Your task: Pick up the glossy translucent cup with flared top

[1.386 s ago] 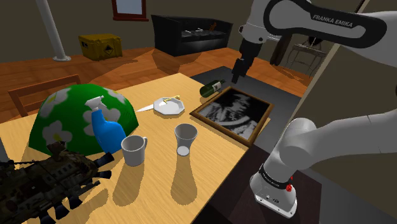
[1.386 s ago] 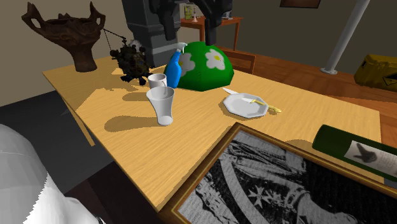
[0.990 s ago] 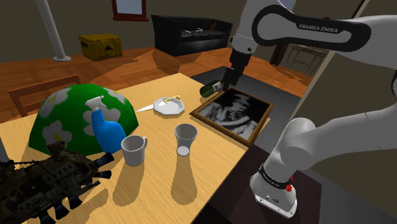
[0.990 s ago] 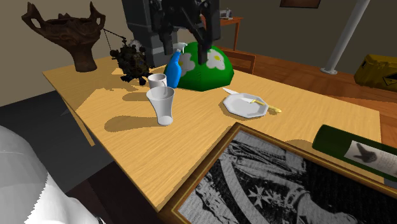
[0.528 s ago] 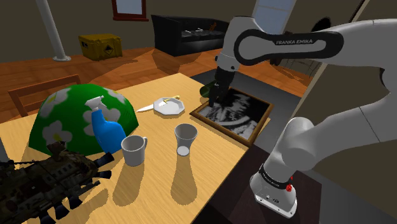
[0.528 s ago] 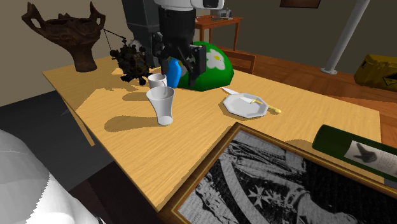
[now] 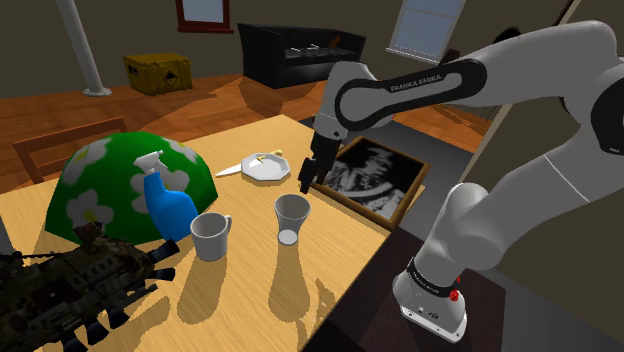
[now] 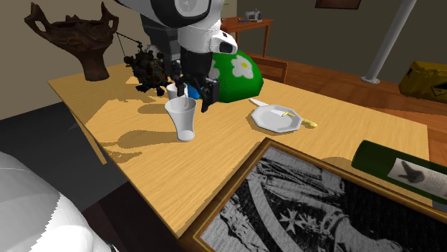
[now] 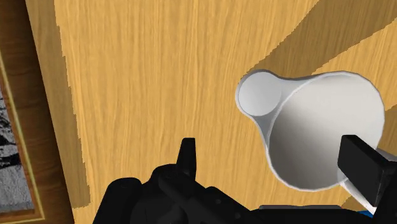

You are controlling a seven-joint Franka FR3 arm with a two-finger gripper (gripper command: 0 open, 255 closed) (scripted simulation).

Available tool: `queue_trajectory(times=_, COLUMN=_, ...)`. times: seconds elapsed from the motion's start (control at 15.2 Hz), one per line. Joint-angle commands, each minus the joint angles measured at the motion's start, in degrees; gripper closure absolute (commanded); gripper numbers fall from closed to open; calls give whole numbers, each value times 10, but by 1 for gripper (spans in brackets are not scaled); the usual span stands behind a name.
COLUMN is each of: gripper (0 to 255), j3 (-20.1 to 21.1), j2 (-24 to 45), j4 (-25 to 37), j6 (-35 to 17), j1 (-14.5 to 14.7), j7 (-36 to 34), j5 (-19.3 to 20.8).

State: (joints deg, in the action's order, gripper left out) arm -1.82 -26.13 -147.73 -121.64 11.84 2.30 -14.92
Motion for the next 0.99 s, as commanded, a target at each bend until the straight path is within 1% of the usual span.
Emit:
queue_trajectory(times=0.0, gripper=0, j3=4, j2=34, j4=1, j6=-32, j1=17, j7=6, j5=-30)
queue_trajectory(times=0.07, gripper=0, j3=4, j2=44, j4=2, j6=-41, j1=22, j7=9, j5=-39)
queue_trajectory(times=0.53, gripper=0, j3=3, j2=79, j4=-25, j6=-100, j1=29, j7=31, j5=-57)
queue_trajectory(times=0.66, gripper=0, j3=3, j2=82, j4=-27, j6=-105, j1=29, j7=33, j5=-59)
queue_trajectory(times=0.73, gripper=255, j3=3, j2=83, j4=-25, j6=-105, j1=30, j7=32, j5=-59)
queue_trajectory(times=0.92, gripper=255, j3=3, j2=83, j4=-24, j6=-104, j1=29, j7=32, j5=-58)
